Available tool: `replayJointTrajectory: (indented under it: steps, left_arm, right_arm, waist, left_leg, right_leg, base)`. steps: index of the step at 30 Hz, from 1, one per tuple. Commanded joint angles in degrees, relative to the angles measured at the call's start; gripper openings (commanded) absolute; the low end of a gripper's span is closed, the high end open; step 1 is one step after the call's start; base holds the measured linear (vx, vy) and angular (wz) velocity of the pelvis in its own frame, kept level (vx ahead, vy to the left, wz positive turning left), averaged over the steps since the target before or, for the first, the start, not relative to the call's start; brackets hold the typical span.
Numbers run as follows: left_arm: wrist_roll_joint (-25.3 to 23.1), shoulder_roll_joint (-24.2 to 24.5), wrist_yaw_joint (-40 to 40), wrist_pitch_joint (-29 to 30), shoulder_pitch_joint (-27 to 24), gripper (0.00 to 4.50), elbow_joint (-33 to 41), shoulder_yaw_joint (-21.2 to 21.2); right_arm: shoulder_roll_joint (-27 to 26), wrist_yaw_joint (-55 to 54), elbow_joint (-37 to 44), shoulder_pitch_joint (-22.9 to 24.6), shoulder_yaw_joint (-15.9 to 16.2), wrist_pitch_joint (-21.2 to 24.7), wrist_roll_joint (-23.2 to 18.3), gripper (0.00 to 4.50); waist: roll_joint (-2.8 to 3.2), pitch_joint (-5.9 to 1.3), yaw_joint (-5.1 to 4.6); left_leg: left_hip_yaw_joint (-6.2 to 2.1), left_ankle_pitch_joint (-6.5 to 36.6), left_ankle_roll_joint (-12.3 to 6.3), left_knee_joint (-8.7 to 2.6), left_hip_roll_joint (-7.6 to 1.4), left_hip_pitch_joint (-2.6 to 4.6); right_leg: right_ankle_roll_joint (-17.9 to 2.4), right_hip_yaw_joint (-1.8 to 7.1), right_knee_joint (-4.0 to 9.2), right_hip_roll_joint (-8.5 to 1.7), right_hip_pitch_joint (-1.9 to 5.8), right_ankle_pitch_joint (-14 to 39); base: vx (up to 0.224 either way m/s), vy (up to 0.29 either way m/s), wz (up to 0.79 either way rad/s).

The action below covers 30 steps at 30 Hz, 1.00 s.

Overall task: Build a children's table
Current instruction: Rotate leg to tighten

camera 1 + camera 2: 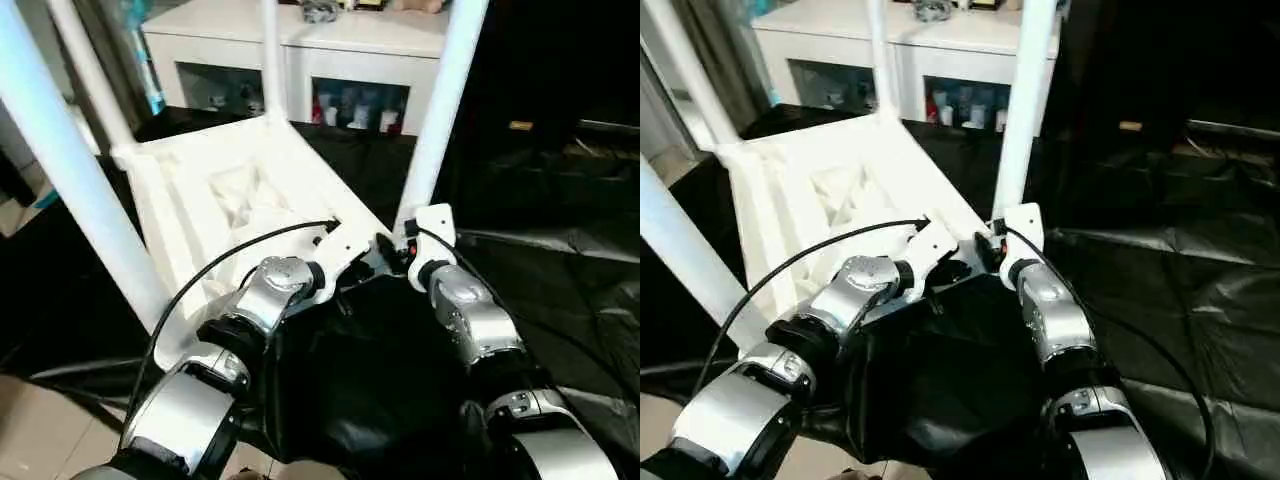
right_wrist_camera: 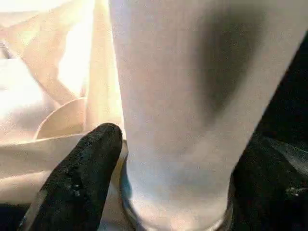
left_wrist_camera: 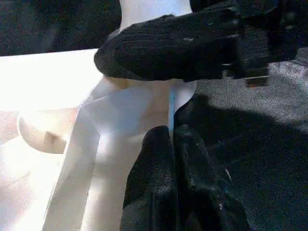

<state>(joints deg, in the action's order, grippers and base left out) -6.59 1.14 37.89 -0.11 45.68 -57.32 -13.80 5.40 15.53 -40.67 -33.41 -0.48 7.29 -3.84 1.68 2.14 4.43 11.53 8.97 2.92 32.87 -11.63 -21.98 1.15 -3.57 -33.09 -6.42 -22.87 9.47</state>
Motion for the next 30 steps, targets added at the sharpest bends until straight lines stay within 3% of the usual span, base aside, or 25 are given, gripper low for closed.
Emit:
replayJointTrajectory:
  steps: [1,5,10,12,15,17,20,23,25,30]
  left_arm:
    - [0.98,-0.42,2.02,-2.81,1.06,0.0,0.76,0.49]
    - [2.04,3.23,9.68,-4.63,-0.5,0.0,2.32,0.04]
    - [2.72,6.14,16.54,-6.15,-1.95,0.0,3.97,-0.7]
    - [4.63,8.99,26.02,-7.31,-3.8,0.0,6.89,-1.55]
    - [6.05,10.33,30.99,-6.87,-4.65,0.0,8.43,-1.52]
    - [6.97,11.04,33.8,-6.24,-5.08,0.0,9.43,-1.48]
    - [7.73,12.17,36.65,-6.02,-5.7,0.0,10.52,-1.41]
    - [7.81,12.96,37.73,-5.7,-6.07,0.0,11.09,-1.38]
    - [8.0,13.33,38.3,-5.39,-6.34,0.0,11.64,-1.35]
    - [7.75,13.48,38.71,-5.14,-6.42,0.0,12.03,-0.9]
  right_arm:
    - [-0.67,7.91,0.44,0.31,4.39,0.39,-0.72,3.77]
    - [6.69,23.71,7.66,4.05,9.04,-1.88,-1.34,3.77]
    - [11.27,32.02,11.29,6.26,9.61,-1.95,-2.87,3.77]
    - [14.9,39.28,14.48,7.61,9.01,-0.27,-5.5,3.77]
    - [16.93,42.35,15.79,8.06,8.83,0.25,-6.47,3.77]
    - [18.12,44.26,16.9,8.56,8.94,0.66,-7.01,3.77]
    - [19.87,46.48,18.23,9.34,9.22,0.68,-6.81,3.77]
    - [20.42,47.39,18.67,9.66,9.14,0.93,-7.0,3.77]
    - [20.55,48.16,19.25,10.01,9.36,1.57,-7.32,3.51]
    - [20.71,49.09,20.09,10.5,9.92,2.26,-7.67,3.07]
  waist:
    - [-0.82,-3.18,-0.23]
    - [-1.08,-3.25,0.06]
    - [-1.01,-3.64,1.0]
    - [-0.99,-3.64,1.0]
    - [-0.83,-3.85,1.11]
    - [-0.71,-3.93,1.46]
    - [-0.78,-3.77,1.99]
    - [-0.8,-3.52,2.09]
    - [-0.92,-3.48,1.94]
    - [-0.99,-3.65,2.0]
  left_leg:
    - [-1.09,22.74,0.13,-4.44,-1.01,1.27]
    - [-0.89,20.7,-1.07,-4.26,-1.07,1.1]
    - [-0.61,15.0,-3.05,-3.73,-1.47,0.91]
    - [-0.54,13.48,-4.06,-3.63,-1.51,0.62]
    - [-0.37,11.44,-5.61,-3.3,-1.69,0.83]
    - [-0.23,11.32,-5.59,-3.2,-1.87,1.26]
    - [-0.2,11.56,-5.44,-3.32,-1.92,1.21]
    - [-0.28,14.81,-3.53,-3.66,-1.83,1.16]
    - [-0.36,15.83,-2.77,-3.76,-1.79,1.18]
    - [-0.33,13.94,-2.98,-3.58,-1.77,1.08]
  right_leg:
    - [-8.12,1.31,4.94,-1.88,1.59,22.94]
    - [-8.95,1.34,4.7,-1.8,1.95,19.74]
    - [-12.01,1.35,3.5,-1.9,2.36,12.11]
    - [-13.25,1.29,3.03,-1.75,2.56,9.32]
    - [-15.8,1.26,2.32,-1.67,2.42,4.77]
    - [-16.58,1.34,2.26,-1.64,2.13,4.03]
    - [-16.44,1.39,2.23,-1.74,2.24,4.49]
    - [-14.96,1.45,2.72,-1.96,2.22,9.92]
    - [-14.2,1.46,2.93,-1.98,2.22,11.88]
    - [-14.17,1.5,2.68,-1.91,2.21,9.91]
  base:
    - [0.0,0.0,0.0]
    - [0.0,0.0,0.0]
    - [0.0,0.0,0.0]
    - [0.0,0.0,0.0]
    - [0.0,0.0,0.0]
    - [0.0,0.0,0.0]
    - [0.0,0.0,0.0]
    - [0.0,0.0,0.0]
    - [0.0,0.0,0.0]
    - [0.0,0.0,0.0]
